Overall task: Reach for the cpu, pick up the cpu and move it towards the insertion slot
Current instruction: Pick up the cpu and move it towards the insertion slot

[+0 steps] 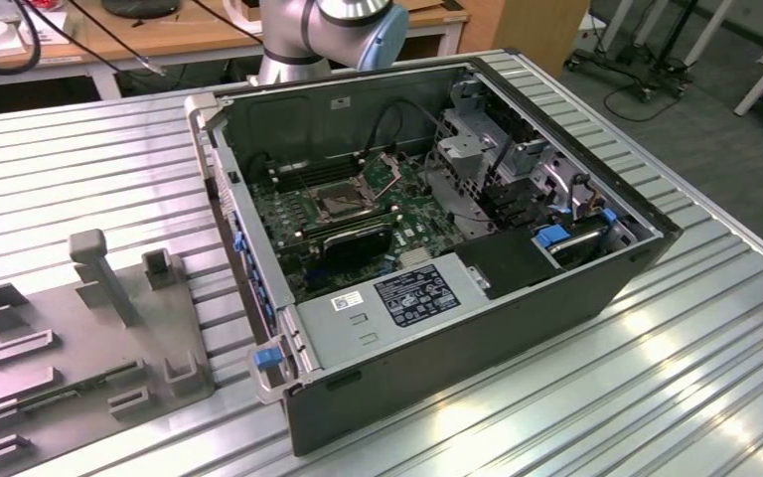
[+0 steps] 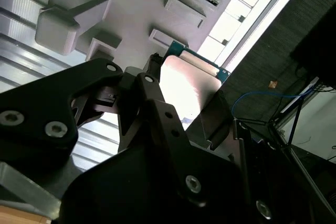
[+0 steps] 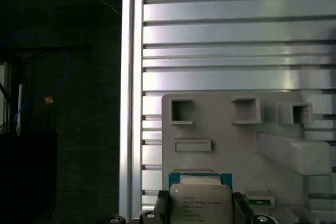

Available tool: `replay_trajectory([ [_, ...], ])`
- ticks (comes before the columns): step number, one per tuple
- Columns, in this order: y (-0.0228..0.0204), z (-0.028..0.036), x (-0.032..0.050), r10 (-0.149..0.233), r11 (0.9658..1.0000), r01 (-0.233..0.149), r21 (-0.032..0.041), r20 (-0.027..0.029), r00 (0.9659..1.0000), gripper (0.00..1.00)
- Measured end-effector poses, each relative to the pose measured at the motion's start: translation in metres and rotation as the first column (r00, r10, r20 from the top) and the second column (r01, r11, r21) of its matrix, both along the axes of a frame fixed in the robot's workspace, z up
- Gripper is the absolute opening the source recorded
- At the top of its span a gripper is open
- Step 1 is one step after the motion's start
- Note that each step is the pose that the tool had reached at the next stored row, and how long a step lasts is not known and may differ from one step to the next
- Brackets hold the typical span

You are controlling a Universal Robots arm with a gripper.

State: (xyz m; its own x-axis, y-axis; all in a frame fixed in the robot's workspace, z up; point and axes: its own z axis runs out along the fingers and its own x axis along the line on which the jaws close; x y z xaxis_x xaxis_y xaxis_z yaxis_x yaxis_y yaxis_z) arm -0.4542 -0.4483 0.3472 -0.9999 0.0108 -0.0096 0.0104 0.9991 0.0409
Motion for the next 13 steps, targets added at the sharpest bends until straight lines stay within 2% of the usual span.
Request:
replay_trajectory([
  [3, 0.0000, 0.0029, 0.0000, 0.000, 1.0000, 0.000, 0.0001, 0.0001, 1.0000, 0.55],
  [13, 0.0000, 0.0027, 0.0046, 0.000, 1.0000, 0.000, 0.0000, 0.0001, 1.0000, 0.55],
])
